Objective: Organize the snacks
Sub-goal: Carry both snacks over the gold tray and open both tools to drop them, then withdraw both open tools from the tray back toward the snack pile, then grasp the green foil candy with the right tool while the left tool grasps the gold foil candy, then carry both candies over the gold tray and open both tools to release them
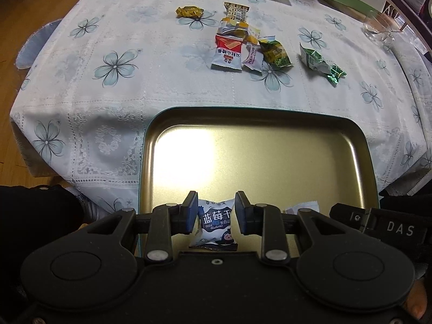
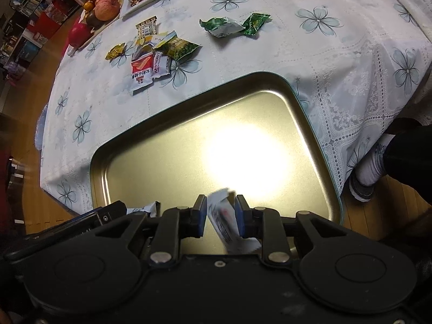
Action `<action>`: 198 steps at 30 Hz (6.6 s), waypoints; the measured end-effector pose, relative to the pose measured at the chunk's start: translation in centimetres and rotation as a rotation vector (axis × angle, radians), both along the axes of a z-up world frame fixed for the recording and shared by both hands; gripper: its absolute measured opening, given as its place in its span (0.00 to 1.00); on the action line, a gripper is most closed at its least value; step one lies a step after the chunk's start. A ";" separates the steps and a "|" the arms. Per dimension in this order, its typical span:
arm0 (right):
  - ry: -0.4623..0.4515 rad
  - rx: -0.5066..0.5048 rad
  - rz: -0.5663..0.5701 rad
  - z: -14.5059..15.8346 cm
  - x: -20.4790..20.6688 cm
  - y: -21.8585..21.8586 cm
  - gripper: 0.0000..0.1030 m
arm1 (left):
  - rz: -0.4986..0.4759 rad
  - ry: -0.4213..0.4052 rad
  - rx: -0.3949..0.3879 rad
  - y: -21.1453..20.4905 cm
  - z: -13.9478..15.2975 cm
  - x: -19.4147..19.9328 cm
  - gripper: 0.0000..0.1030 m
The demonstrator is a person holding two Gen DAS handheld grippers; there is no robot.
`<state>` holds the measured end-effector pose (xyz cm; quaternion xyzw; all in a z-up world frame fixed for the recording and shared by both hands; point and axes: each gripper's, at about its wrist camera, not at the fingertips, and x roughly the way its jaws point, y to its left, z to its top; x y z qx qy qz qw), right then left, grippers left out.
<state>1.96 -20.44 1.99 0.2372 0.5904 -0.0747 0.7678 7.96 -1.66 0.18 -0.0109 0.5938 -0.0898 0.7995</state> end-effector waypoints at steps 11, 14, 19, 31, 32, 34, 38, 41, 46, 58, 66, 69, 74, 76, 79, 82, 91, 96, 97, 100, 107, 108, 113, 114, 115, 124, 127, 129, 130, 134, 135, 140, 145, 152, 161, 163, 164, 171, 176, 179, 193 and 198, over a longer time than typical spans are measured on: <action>-0.006 0.007 -0.013 0.1 0.0 -0.1 0.41 | 0.018 -0.016 0.052 0.0 0.1 -0.1 0.42; 0.002 0.010 -0.016 -0.1 0.0 -0.2 0.41 | 0.012 0.002 0.071 0.0 -0.2 0.0 0.42; 0.011 0.014 -0.025 -0.2 0.1 -0.4 0.42 | 0.007 0.047 0.051 0.2 -0.6 0.1 0.42; 0.041 0.030 -0.016 0.1 1.1 -0.6 0.42 | 0.022 0.042 0.031 0.3 0.4 1.1 0.42; 0.034 0.036 -0.017 0.5 1.4 -0.8 0.42 | 0.024 0.038 0.027 0.3 0.7 1.4 0.42; 0.023 0.046 -0.017 1.2 2.0 -1.2 0.42 | 0.026 0.034 0.018 0.3 1.1 1.9 0.42; 0.000 0.032 -0.013 2.8 4.0 -2.4 0.42 | 0.025 0.055 0.001 0.4 1.6 3.7 0.42; -0.028 -0.003 -0.019 3.9 5.9 -3.7 0.42 | 0.044 0.032 0.013 0.5 2.2 5.2 0.42; -0.061 -0.040 -0.012 4.1 9.8 -5.7 0.42 | 0.043 -0.006 0.045 0.1 2.8 8.1 0.42; 0.101 -0.114 -0.098 -2.9 14.3 -8.2 0.42 | -0.006 0.053 0.087 -1.4 -1.5 13.2 0.42; 0.151 -0.155 -0.084 -4.5 13.9 -8.4 0.44 | -0.017 0.126 0.102 -1.2 -4.0 13.2 0.42; 0.144 -0.146 -0.095 -4.4 13.5 -8.7 0.45 | -0.007 0.153 0.101 -0.8 -4.6 13.2 0.42; 0.138 -0.152 -0.091 -4.1 13.1 -8.8 0.46 | -0.013 0.150 0.120 -0.8 -5.2 12.7 0.42; 0.143 -0.156 -0.090 -4.2 12.9 -8.8 0.46 | -0.023 0.139 0.135 -1.1 -5.1 12.6 0.42; 0.166 -0.153 -0.089 -4.6 12.6 -8.9 0.47 | -0.029 0.134 0.134 -1.3 -5.1 12.4 0.42; 0.191 -0.119 -0.089 -5.0 12.3 -9.1 0.47 | -0.031 0.137 0.130 -1.3 -5.0 12.4 0.42; 0.018 -0.068 -0.097 -0.2 14.8 -9.2 0.47 | 0.042 0.033 0.027 0.4 -0.4 14.6 0.42; -0.022 -0.060 -0.101 1.4 17.8 -9.5 0.47 | 0.071 -0.038 0.011 0.6 2.1 17.8 0.42; -0.023 -0.063 -0.101 1.6 18.4 -9.5 0.47 | 0.075 -0.051 0.015 0.6 2.2 18.5 0.42; -0.023 -0.069 -0.105 1.8 20.3 -9.8 0.47 | 0.087 -0.066 0.022 0.7 2.2 20.6 0.42; -0.004 -0.068 -0.075 1.4 24.5 -9.1 0.47 | 0.190 -0.068 0.003 1.9 0.7 25.5 0.42; -0.001 -0.064 -0.069 1.2 25.0 -8.9 0.47 | 0.200 -0.075 0.008 1.9 0.4 26.1 0.42; 0.019 -0.023 -0.049 0.3 26.4 -8.4 0.47 | 0.204 -0.086 0.010 1.7 -0.7 28.9 0.42; 0.025 -0.012 -0.047 0.2 26.6 -8.4 0.47 | 0.200 -0.081 0.003 1.6 -1.0 29.5 0.42; 0.030 0.000 -0.048 0.1 26.7 -8.5 0.47 | 0.195 -0.079 -0.002 1.4 -1.3 30.0 0.42; 0.074 0.044 -0.140 -0.7 27.8 -10.5 0.47 | 0.154 -0.010 0.021 0.5 -4.6 33.0 0.42; 0.093 0.079 -0.145 -1.2 27.9 -10.9 0.47 | 0.144 0.002 0.008 0.6 -5.1 33.3 0.42; 0.106 0.092 -0.151 -1.5 28.0 -11.1 0.47 | 0.123 0.006 0.010 0.2 -5.4 33.3 0.42; 0.113 0.095 -0.156 -1.6 28.1 -11.3 0.47 | 0.107 0.011 0.012 0.0 -5.5 33.3 0.42; 0.140 0.118 -0.177 -2.2 28.1 -11.8 0.47 | 0.090 0.030 0.048 -0.5 -6.2 33.4 0.43; 0.144 0.125 -0.179 -2.3 28.2 -11.9 0.47 | 0.082 0.029 0.054 -0.6 -6.2 33.3 0.44; 0.147 0.133 -0.179 -2.3 28.3 -11.9 0.47 | 0.053 0.055 0.087 -1.2 -7.1 33.4 0.52; 0.152 0.140 -0.179 -2.5 28.5 -11.8 0.47 | 0.070 0.047 0.096 -1.3 -7.3 33.6 0.54; 0.153 0.143 -0.185 -2.4 28.3 -12.3 0.47 | 0.080 0.055 0.105 -1.1 -7.1 33.6 0.26; 0.182 0.153 -0.250 -3.4 27.9 -15.5 0.47 | 0.115 0.072 0.104 -1.5 -4.7 32.5 0.26; 0.200 0.130 -0.279 -4.0 27.6 -16.4 0.47 | 0.112 0.062 0.100 -1.9 -3.8 32.0 0.26; 0.210 0.115 -0.291 -4.3 27.5 -16.7 0.47 | 0.114 0.065 0.091 -2.1 -3.4 31.7 0.26; 0.277 0.053 -0.278 -6.4 27.5 -15.7 0.47 | 0.033 0.076 0.036 -4.3 -2.2 30.0 0.26; 0.305 -0.006 -0.214 -7.4 28.2 -13.3 0.31 | 0.027 0.087 0.044 -4.3 -2.4 29.6 0.26; 0.313 -0.058 -0.204 -7.6 28.4 -12.5 0.26 | 0.026 0.098 0.032 -4.0 -2.6 29.4 0.26; 0.188 -0.065 -0.190 -3.6 27.7 -12.4 0.19 | 0.028 0.143 -0.032 -3.3 -1.9 27.8 0.26; 0.103 -0.079 -0.148 -1.7 26.7 -11.7 0.19 | -0.001 0.116 0.000 -3.3 -0.9 25.9 0.26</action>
